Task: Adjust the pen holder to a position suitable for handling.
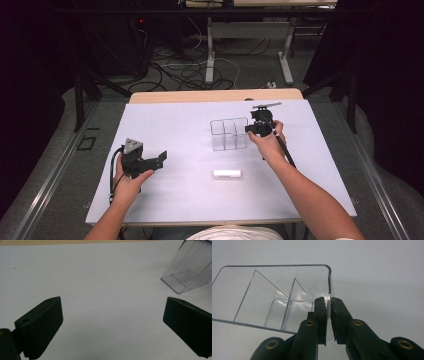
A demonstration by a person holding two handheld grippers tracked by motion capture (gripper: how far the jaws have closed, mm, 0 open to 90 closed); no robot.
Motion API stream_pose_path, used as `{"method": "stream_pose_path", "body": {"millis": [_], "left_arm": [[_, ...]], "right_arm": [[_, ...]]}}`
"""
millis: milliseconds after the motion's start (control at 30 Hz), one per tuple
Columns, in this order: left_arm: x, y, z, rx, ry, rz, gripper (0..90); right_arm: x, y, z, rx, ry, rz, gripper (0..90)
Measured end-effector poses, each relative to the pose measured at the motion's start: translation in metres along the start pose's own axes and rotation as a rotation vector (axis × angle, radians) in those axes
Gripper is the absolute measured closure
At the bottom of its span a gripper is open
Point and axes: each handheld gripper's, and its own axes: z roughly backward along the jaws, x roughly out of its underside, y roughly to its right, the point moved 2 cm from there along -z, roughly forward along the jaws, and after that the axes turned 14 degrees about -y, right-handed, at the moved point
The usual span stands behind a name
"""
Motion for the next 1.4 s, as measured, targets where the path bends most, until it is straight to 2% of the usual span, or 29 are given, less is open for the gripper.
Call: {"method": "stream_pose_path", "body": {"millis": [300, 500, 600, 733, 800, 967, 1133, 1300, 1400], "left_arm": [[0.000, 0.001, -0.001, -0.001, -0.007, -0.008, 2.7], [0.000, 0.002, -0.001, 0.002, -0.007, -0.009, 2.7], [-0.001, 0.002, -0.001, 0.004, -0.001, -0.004, 2.7], [0.000, 0.001, -0.001, 0.002, -0.006, -0.010, 2.7], [0.000, 0.001, -0.001, 0.002, -0.006, -0.011, 2.7], [0.000, 0.001, -0.001, 0.002, -0.009, -0.013, 2.7], [0.000, 0.002, -0.001, 0.001, -0.011, -0.012, 2.8], [0.000, 0.002, -0.002, -0.002, -0.005, -0.010, 3.0], [0.000, 0.002, -0.002, -0.005, -0.006, -0.012, 3.3]], "right_arm": [[0.006, -0.009, -0.001, -0.052, -0.003, 0.009, 80.5], [0.008, -0.020, -0.003, -0.077, -0.003, 0.028, 79.2], [0.009, -0.027, -0.006, -0.096, 0.015, 0.039, 77.4], [0.011, -0.033, -0.007, -0.097, 0.011, 0.052, 76.2], [0.012, -0.034, -0.007, -0.093, 0.011, 0.054, 75.7], [0.012, -0.033, -0.007, -0.129, 0.014, 0.046, 71.6], [0.012, -0.032, -0.003, -0.159, 0.039, 0.056, 68.7], [0.013, -0.030, 0.003, -0.164, 0.106, 0.108, 63.4], [0.014, -0.027, 0.006, -0.184, 0.132, 0.141, 60.6]]}}
